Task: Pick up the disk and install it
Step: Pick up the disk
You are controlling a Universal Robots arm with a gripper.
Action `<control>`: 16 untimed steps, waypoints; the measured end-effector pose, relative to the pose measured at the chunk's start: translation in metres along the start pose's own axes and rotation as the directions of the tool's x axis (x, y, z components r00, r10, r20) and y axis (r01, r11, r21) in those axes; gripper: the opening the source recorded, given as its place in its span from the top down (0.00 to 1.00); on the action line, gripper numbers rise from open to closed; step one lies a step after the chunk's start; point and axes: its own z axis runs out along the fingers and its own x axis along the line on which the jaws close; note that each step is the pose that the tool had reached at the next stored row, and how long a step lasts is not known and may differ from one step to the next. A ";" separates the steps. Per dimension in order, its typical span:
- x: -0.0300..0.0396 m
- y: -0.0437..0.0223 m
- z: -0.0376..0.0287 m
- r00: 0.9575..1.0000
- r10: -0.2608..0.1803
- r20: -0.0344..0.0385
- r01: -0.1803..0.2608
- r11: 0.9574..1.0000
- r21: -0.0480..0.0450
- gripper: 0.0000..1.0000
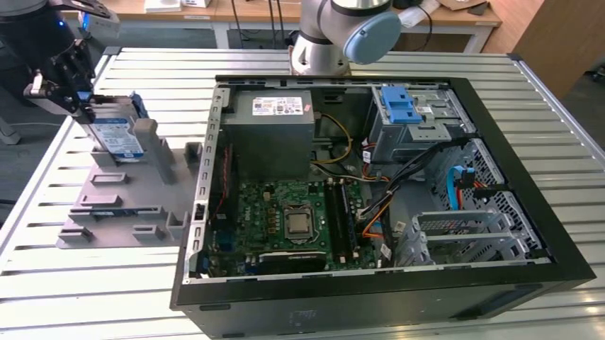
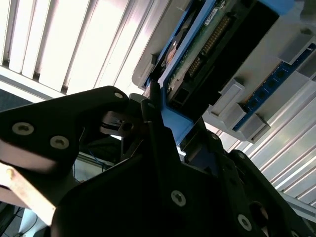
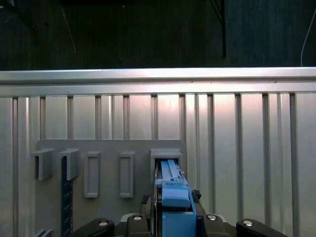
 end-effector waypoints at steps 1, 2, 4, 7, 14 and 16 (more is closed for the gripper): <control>0.0000 0.0000 0.0000 1.000 0.000 0.000 0.000 1.000 0.000 0.62; 0.0000 0.0000 0.0000 1.000 0.000 0.000 0.000 1.000 0.000 0.56; 0.0000 0.0000 0.0000 1.000 -0.001 0.000 0.001 1.000 0.000 0.56; 0.0000 0.0000 0.0000 1.000 -0.001 0.000 0.001 1.000 0.000 0.57; 0.0000 0.0000 0.0000 1.000 -0.002 0.000 0.002 1.000 0.000 0.64; 0.0000 0.0000 -0.0001 1.000 -0.002 0.000 0.002 1.000 0.000 0.64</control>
